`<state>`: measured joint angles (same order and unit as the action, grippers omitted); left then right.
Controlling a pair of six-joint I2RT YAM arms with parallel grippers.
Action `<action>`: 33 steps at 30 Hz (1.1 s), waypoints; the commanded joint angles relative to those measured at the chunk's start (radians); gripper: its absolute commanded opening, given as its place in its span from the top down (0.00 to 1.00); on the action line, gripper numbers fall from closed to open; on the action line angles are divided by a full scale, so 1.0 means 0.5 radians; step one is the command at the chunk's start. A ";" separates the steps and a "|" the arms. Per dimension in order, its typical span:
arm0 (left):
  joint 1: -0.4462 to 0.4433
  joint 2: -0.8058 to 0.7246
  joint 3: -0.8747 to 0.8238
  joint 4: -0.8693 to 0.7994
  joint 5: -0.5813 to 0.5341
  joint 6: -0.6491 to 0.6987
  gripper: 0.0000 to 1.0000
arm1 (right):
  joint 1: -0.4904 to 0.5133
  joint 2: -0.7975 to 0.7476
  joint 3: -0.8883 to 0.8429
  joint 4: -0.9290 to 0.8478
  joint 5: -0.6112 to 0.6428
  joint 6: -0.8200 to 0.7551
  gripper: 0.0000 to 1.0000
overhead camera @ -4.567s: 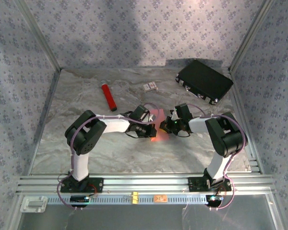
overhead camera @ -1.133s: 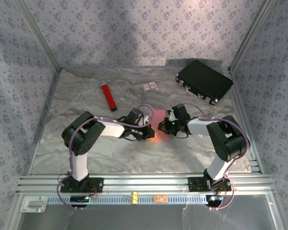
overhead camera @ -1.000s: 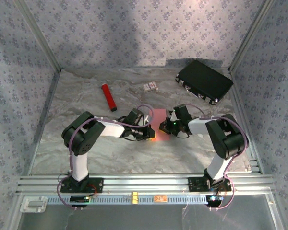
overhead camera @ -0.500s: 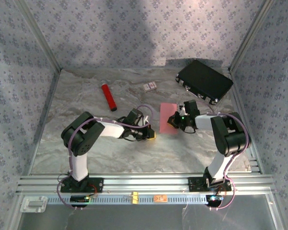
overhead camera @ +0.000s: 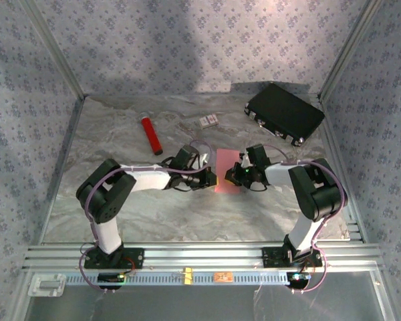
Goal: Fold a paper plane with a square sheet of paper (pick it up from the middle)
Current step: Fold the triangle a second time at the center of the table.
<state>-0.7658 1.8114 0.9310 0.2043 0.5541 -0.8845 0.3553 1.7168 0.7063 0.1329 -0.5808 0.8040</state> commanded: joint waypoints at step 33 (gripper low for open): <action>-0.087 0.362 0.083 -0.409 -0.133 0.067 1.00 | -0.057 -0.079 0.056 -0.046 -0.011 -0.015 0.95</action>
<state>-0.7990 1.9656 1.0237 0.1162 0.5472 -0.8455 0.3187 1.6833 0.7124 0.1284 -0.5835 0.8146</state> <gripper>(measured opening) 0.039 0.055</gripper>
